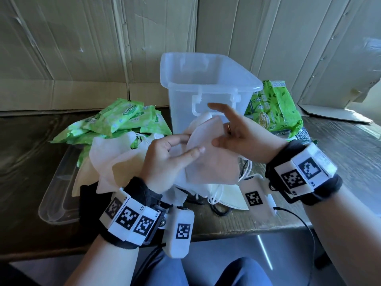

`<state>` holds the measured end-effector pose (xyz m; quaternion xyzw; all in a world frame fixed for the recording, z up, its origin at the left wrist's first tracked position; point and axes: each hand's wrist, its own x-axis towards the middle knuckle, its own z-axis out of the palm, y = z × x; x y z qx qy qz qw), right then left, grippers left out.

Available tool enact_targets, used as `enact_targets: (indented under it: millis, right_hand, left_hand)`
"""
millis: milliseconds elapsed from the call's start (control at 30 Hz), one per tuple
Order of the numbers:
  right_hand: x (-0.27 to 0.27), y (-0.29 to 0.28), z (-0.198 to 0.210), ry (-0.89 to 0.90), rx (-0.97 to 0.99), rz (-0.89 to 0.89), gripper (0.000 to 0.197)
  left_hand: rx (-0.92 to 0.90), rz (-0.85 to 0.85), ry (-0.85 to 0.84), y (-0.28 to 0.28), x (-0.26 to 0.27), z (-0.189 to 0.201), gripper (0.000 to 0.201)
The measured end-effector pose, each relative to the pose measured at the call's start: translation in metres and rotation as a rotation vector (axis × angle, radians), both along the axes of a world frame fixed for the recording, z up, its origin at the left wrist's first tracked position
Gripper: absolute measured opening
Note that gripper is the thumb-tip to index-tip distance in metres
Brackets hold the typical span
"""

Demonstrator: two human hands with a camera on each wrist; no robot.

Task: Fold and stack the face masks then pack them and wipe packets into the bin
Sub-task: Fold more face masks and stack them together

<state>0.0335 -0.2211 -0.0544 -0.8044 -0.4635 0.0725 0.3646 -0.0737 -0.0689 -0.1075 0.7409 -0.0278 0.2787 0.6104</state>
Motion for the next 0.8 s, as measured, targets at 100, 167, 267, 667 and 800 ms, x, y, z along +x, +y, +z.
enact_targets:
  millis: [100, 167, 267, 667, 800]
  right_hand:
    - [-0.002, 0.003, 0.001, 0.011, -0.019, -0.005, 0.065]
    - [-0.003, 0.003, 0.003, 0.035, -0.013, -0.008, 0.061]
    - [-0.002, 0.004, 0.003, 0.03, 0.025, -0.034, 0.04]
    - [-0.007, 0.004, -0.006, -0.13, 0.24, -0.137, 0.02]
    - [-0.005, 0.007, -0.014, -0.16, 0.116, -0.1, 0.039]
  left_hand:
    - [0.011, 0.015, 0.021, 0.001, 0.001, -0.005, 0.019]
    - [0.016, 0.041, 0.038, 0.003, 0.001, -0.007, 0.02]
    - [0.04, 0.049, 0.041, 0.001, 0.001, -0.007, 0.024]
    - [-0.058, 0.093, 0.027, -0.003, -0.003, 0.0, 0.05]
    - [-0.112, 0.04, 0.038, -0.003, -0.003, -0.003, 0.05]
